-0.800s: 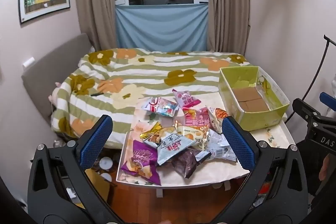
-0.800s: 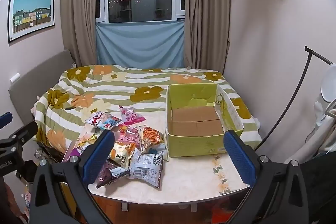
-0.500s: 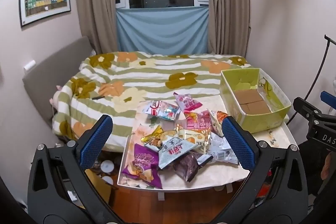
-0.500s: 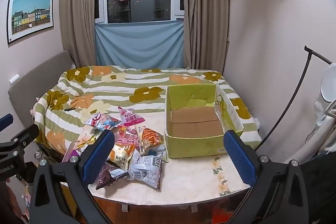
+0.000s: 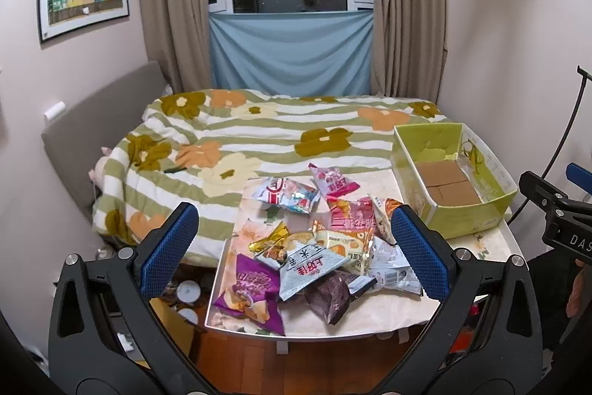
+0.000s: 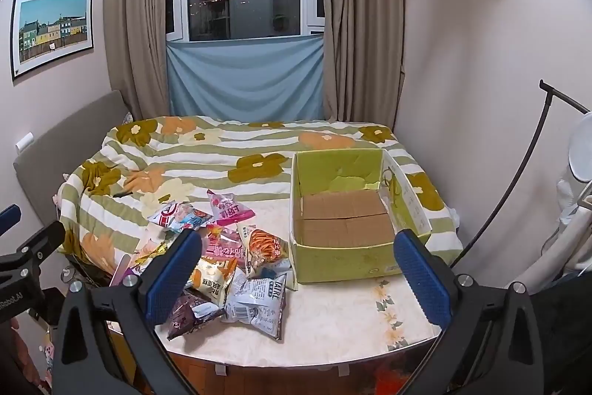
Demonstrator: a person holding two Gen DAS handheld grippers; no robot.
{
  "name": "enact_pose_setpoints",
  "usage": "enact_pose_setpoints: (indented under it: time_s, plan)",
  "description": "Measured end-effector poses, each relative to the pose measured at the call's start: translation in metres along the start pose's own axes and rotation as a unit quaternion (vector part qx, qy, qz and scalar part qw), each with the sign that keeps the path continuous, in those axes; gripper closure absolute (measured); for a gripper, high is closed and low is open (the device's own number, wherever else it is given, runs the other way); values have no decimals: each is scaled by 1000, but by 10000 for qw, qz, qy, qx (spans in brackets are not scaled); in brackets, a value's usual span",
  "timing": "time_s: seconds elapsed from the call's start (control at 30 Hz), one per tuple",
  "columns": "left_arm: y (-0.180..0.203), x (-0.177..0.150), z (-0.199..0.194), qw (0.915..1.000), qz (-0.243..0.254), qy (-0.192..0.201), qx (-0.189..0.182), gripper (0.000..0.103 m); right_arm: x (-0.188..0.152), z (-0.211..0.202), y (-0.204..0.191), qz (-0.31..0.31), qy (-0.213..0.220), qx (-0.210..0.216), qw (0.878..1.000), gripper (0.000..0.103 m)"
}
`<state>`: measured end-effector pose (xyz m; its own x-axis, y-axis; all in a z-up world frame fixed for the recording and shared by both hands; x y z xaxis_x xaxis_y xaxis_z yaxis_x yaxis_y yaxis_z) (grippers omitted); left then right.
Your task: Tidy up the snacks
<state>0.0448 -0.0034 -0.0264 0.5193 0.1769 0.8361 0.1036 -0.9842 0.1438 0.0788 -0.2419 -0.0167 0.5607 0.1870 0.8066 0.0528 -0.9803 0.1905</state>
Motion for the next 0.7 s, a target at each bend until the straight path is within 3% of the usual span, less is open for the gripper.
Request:
enact_pose_setpoints:
  time_s: [0.7]
  plan:
    - [4, 1, 4, 9999, -129, -49, 26, 0, 4, 13, 4, 25, 20, 32, 10000, 0]
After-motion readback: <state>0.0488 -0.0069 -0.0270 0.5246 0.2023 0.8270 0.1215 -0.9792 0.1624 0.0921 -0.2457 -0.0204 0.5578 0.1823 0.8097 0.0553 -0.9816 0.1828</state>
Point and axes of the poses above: each gripper's, at about its wrist camera, not at the fingertips, and z roughly the way its jaws point, y to its right, x to its top, the point moved 4 cm from there along z, roughly the way its jaws point, and after that the axes turned 13 degrees about -z, right-handed, at the moved point
